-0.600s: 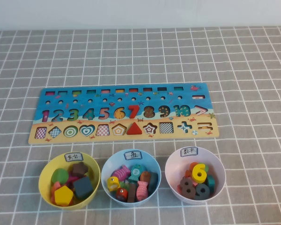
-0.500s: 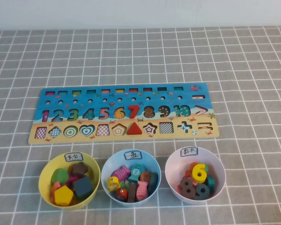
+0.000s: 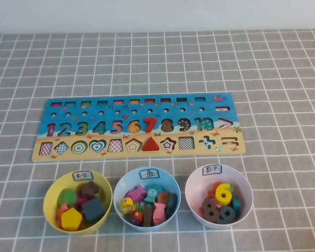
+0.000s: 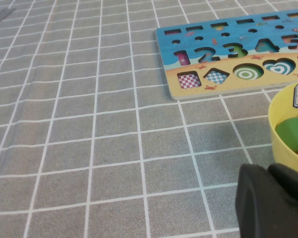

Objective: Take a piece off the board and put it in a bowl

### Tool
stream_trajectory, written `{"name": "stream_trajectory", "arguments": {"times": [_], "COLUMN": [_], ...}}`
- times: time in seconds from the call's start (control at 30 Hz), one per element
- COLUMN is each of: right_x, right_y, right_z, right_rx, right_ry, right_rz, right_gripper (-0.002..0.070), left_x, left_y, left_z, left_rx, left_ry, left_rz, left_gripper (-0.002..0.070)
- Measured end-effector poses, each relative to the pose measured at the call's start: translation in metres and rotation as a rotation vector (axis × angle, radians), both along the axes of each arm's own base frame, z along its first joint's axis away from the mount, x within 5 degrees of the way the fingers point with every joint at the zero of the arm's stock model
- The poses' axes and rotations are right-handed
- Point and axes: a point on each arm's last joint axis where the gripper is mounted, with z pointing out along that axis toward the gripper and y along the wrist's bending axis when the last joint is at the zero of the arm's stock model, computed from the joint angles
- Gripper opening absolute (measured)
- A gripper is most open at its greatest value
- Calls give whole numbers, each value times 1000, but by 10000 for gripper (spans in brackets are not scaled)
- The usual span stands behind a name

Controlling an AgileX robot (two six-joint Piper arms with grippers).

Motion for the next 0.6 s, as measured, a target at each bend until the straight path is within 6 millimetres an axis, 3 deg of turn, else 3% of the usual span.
{"name": "stream_trajectory", "arguments": {"times": [0.2,0.6], "right_x": [2,3], "right_y": [2,5], "right_z": [9,21], "right_rx": [118,550], "right_ry": [-100,-216], "right_rz": [-6,-36], "right_gripper": [-17,-17], "left_x": [0,0], "left_y": [0,0], "left_z": [0,0], "left_rx": [0,1], "left_ry": [0,0], "left_rz": [0,0], "left_gripper": [0,0]}}
